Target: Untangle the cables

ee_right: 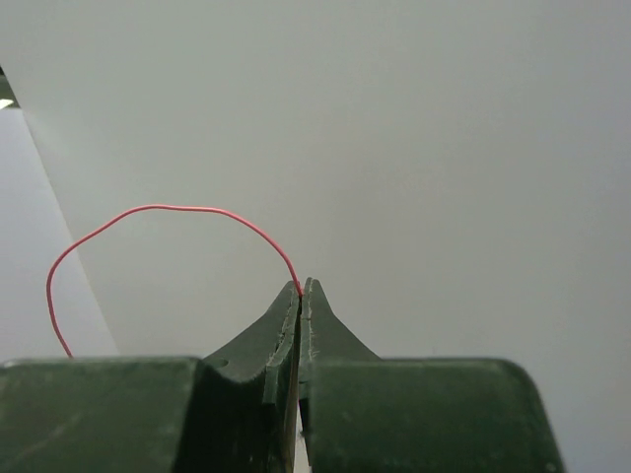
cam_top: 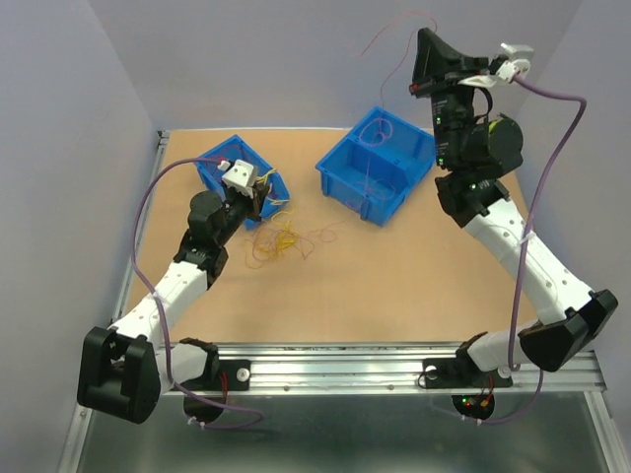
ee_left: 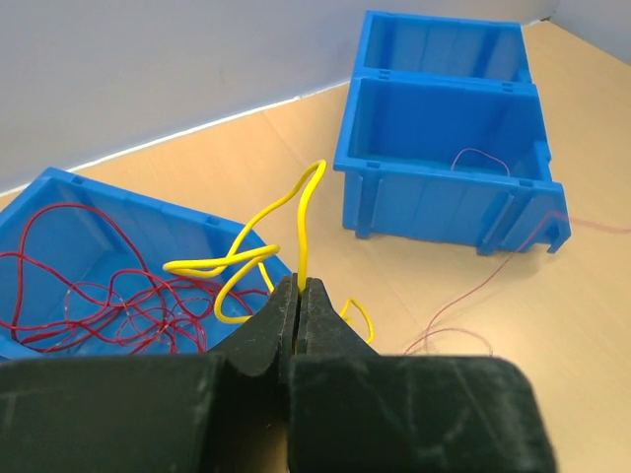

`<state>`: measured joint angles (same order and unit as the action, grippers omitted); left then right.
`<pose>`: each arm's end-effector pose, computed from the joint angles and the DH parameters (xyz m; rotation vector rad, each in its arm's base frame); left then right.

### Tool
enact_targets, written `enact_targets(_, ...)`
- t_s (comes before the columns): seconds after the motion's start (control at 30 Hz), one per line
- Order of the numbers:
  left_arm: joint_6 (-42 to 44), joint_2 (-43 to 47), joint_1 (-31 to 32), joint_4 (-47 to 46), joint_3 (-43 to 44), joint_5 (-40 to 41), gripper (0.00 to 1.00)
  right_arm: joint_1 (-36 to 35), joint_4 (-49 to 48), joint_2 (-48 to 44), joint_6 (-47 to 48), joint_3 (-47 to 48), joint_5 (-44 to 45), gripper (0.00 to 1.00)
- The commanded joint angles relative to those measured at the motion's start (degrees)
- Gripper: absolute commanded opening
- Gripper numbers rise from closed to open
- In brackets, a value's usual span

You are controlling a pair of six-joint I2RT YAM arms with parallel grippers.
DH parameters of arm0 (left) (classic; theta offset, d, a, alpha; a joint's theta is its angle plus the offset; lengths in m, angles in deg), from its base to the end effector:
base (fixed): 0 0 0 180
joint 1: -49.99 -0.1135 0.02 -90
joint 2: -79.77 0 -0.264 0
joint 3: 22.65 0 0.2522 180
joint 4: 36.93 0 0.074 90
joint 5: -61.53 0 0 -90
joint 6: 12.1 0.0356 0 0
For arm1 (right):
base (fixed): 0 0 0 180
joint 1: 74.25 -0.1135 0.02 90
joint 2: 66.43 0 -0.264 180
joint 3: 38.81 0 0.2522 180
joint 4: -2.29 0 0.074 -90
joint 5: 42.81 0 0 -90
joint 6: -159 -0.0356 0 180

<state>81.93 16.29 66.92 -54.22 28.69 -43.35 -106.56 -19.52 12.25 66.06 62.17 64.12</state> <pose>0.2429 -0.0835 0.3064 0.4772 1.4169 -0.3740 0.2414 0.1404 0.5433 0.0694 0.8473 0.4599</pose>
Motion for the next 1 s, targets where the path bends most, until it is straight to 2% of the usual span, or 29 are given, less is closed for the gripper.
enact_targets(0.0, 0.6, -1.0, 0.3, -3.0, 3.1, -2.4, 0.00, -0.2, 3.5, 2.8, 1.5, 14.4, -2.2, 0.01)
enact_targets(0.17, 0.6, -2.8, 0.2, -2.4, 3.9, -3.2, 0.00, -0.2, 3.1, 8.1, 2.1, 27.6, -1.9, 0.00)
enact_targets(0.53, 0.4, -2.8, 0.3, -2.2, 3.9, -4.0, 0.00, -0.1, -4.0, 21.6, 8.0, 45.6, 2.1, 0.01)
enact_targets(0.77, 0.4, -2.4, 0.3, -2.0, 3.9, -4.7, 0.00, 1.2, -9.0, 25.1, 3.5, 45.0, 1.8, 0.01)
enact_targets(0.97, 0.4, -2.3, 0.3, -1.9, 3.7, -5.3, 0.00, 5.2, -9.6, 31.2, -3.6, 52.0, -0.3, 0.01)
